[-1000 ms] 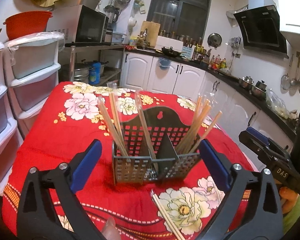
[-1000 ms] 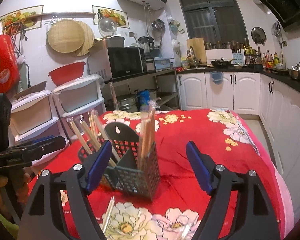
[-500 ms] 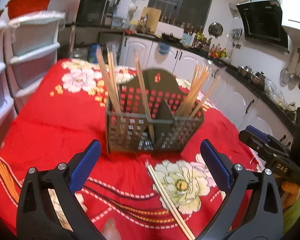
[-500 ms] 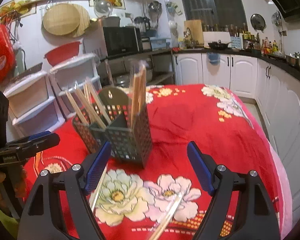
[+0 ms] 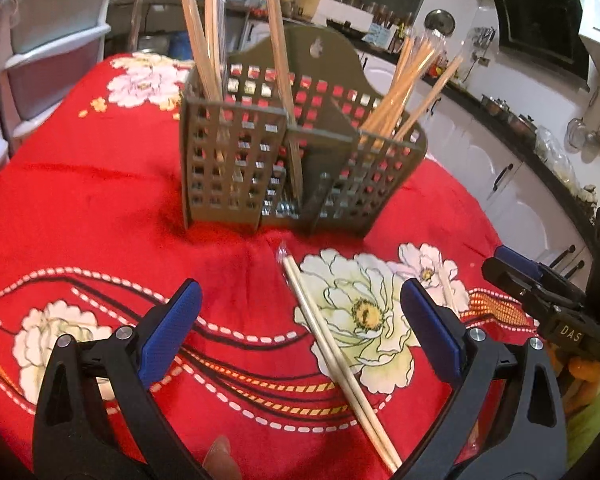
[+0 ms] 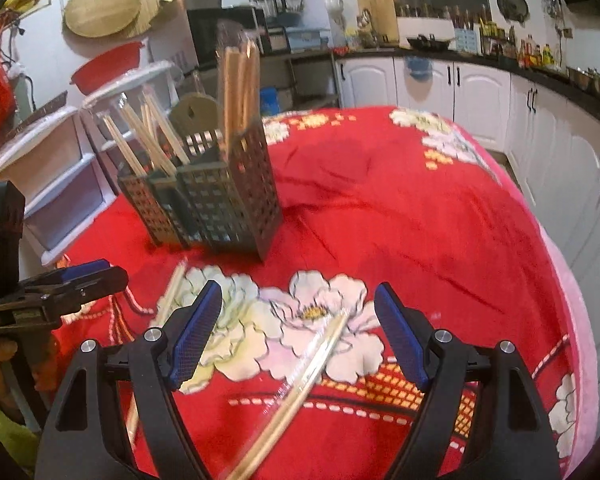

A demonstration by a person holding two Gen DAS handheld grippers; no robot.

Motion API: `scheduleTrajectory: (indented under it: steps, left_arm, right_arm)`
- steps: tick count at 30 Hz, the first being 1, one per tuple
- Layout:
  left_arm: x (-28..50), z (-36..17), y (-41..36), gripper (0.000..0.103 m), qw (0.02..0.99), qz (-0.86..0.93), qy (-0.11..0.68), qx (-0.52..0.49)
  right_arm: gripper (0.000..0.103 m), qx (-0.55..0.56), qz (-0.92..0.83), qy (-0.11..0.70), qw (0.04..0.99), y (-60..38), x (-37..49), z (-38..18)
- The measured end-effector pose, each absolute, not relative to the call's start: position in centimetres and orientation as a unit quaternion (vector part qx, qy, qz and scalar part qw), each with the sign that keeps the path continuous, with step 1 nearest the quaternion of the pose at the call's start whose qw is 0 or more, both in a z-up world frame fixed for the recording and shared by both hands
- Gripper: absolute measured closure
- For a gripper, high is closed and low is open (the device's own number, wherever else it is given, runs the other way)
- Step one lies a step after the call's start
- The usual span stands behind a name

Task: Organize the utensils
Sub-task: 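Move both open grippers back down to the remaining wrapped chopstick pairs, then close the right gripper on a wrapped chopstick pair while the left gripper closes on another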

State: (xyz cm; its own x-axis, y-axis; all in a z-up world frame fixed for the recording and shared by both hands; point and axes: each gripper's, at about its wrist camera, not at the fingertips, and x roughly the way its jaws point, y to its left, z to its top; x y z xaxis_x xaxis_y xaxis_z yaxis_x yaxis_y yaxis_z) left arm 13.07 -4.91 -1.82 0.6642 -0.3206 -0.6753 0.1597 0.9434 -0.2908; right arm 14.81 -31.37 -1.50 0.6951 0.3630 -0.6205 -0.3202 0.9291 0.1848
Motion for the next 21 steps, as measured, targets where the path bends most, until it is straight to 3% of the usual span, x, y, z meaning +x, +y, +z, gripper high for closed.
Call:
scheduleTrajectory:
  steps: [4,7,9,21]
  left_arm:
    - [13.5,-3.1,-5.4,0.021,0.896,-0.137,0.407,-0.109]
    - [14.0,-4.1,-5.8,0.034,0.885,-0.145,0.427,-0.115]
    - [14.5,-4.8,-6.0,0.043,0.877,-0.149,0.442,-0.118]
    - [17.8,-5.3,-6.9,0.050,0.863,-0.131,0.474,-0.112]
  right_arm:
    - [0.027,0.031,0.189,0.373,0.908,-31.3,15.4,-3.0]
    - [0.027,0.028,0.192,0.398,0.897,-31.2,15.9,-4.2]
    - [0.034,0.026,0.192,0.412,0.890,-31.2,16.3,-4.8]
    - [0.051,0.014,0.179,0.452,0.874,-30.2,19.6,-6.8]
